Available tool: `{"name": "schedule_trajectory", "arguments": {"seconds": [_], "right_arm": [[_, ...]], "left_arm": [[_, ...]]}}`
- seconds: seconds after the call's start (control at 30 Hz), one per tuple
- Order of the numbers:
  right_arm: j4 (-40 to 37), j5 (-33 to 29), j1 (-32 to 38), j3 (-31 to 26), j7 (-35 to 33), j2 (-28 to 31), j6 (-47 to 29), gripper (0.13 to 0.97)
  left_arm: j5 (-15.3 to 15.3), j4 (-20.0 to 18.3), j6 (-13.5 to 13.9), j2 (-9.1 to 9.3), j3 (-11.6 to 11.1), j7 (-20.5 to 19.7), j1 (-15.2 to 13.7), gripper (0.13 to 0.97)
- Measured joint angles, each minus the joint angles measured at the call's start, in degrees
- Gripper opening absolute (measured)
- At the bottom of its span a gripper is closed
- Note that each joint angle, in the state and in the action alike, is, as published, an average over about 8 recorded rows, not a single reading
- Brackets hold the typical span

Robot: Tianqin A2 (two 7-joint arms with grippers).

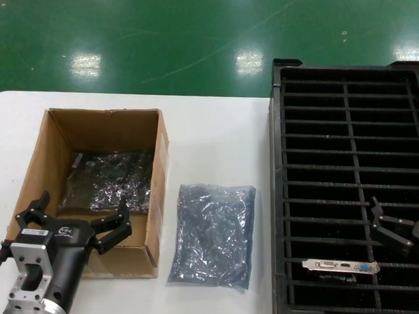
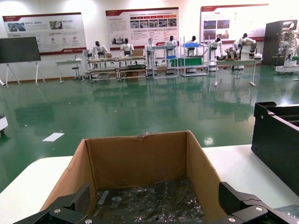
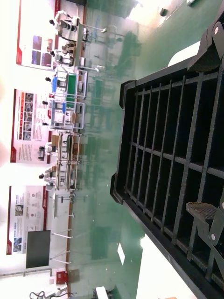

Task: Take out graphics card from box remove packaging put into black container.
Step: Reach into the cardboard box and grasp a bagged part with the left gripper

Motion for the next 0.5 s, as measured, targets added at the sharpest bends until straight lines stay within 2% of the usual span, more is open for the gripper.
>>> {"name": "schedule_trajectory", "arguments": {"seconds": [0.37,0.5], "right_arm": [[0.00,0.00,0.00,0.00,0.00,0.00,0.00,0.966],[0.00,0.00,0.00,0.00,0.00,0.00,0.00,0.966]], "left_arm": [[0.13,-0.08,0.09,-0.20,0.01,0.13,-0.10,0.966],[1.06,-0.08,0.37,-1.76,0.47,0.77,-1.10,0.966]]}}
